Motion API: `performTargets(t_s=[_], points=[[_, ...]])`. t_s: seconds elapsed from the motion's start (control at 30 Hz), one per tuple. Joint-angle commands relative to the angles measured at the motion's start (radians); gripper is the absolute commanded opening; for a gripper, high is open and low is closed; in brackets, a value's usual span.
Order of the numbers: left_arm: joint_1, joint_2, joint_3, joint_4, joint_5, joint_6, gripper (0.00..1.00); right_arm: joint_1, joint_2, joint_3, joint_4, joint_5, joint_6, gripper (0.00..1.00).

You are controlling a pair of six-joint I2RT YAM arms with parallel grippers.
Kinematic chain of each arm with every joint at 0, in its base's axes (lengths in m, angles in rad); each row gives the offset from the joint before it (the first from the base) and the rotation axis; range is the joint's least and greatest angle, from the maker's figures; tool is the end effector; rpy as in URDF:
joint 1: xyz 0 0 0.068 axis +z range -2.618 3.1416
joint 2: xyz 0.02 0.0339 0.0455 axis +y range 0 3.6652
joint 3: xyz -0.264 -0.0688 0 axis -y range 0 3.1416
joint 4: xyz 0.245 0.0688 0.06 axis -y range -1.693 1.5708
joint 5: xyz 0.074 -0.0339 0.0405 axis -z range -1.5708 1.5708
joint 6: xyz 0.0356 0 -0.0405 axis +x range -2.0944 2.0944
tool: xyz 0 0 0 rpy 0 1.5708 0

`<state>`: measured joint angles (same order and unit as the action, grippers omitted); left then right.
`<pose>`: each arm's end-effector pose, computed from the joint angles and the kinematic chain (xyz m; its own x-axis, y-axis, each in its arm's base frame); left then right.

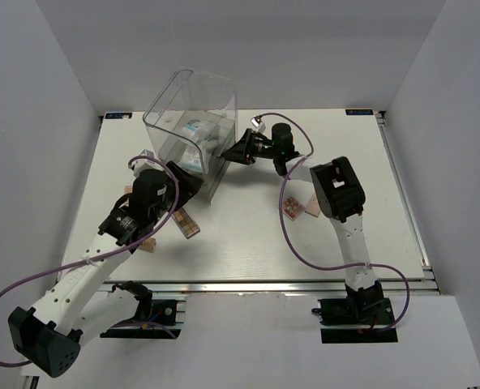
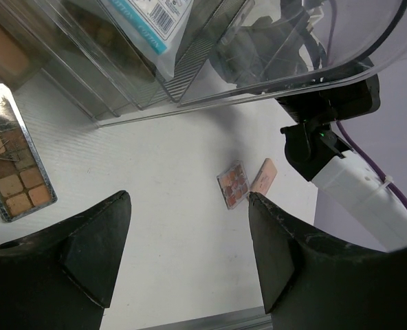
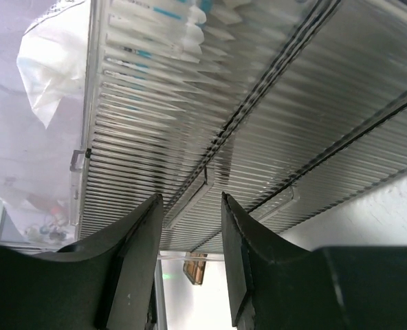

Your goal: Organize the makeup

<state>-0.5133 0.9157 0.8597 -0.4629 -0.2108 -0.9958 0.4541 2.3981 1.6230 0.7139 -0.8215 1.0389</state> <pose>0.1793 -0.0925 0.3151 -0.5051 -0.6573 -0.5593 -0.1875 0.7161 -0.6723 0.4643 0.2556 0.1576 -0.8514 0.2376 -0.4676 -0.4372 0.1710 0.8829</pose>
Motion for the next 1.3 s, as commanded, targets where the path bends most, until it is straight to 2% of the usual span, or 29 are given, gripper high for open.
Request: performTargets(t_s=[0.0, 0.1, 0.3, 0.53, 0.73, 0.93, 1.27], points=[[-0.002, -0.001, 0.033, 0.018, -0.009, 0.002, 0.79, 0.018, 0.019, 0.054, 0.078, 0.013, 0.032, 0.45], [-0.002, -0.001, 0.032, 0.018, -0.007, -0.001, 0.79, 0.027, 0.026, 0.067, 0.09, 0.024, 0.053, 0.43], [-0.001, -0.018, 0.03, 0.021, -0.027, -0.004, 0.79, 0.052, 0.035, 0.071, 0.116, 0.041, 0.092, 0.34], [-0.001, -0.037, 0.018, 0.026, -0.039, -0.02, 0.79, 0.06, 0.038, 0.071, 0.157, 0.05, 0.128, 0.18], [-0.002, -0.043, 0.004, 0.041, -0.039, -0.027, 0.79, 0.049, 0.016, 0.031, 0.211, 0.05, 0.147, 0.09], [-0.002, -0.066, -0.028, 0.056, -0.047, -0.03, 0.79, 0.018, -0.011, -0.017, 0.24, 0.042, 0.147, 0.06], [-0.002, -0.118, -0.103, 0.026, -0.078, -0.037, 0.79, -0.055, -0.12, -0.236, 0.314, -0.022, 0.127, 0.03]])
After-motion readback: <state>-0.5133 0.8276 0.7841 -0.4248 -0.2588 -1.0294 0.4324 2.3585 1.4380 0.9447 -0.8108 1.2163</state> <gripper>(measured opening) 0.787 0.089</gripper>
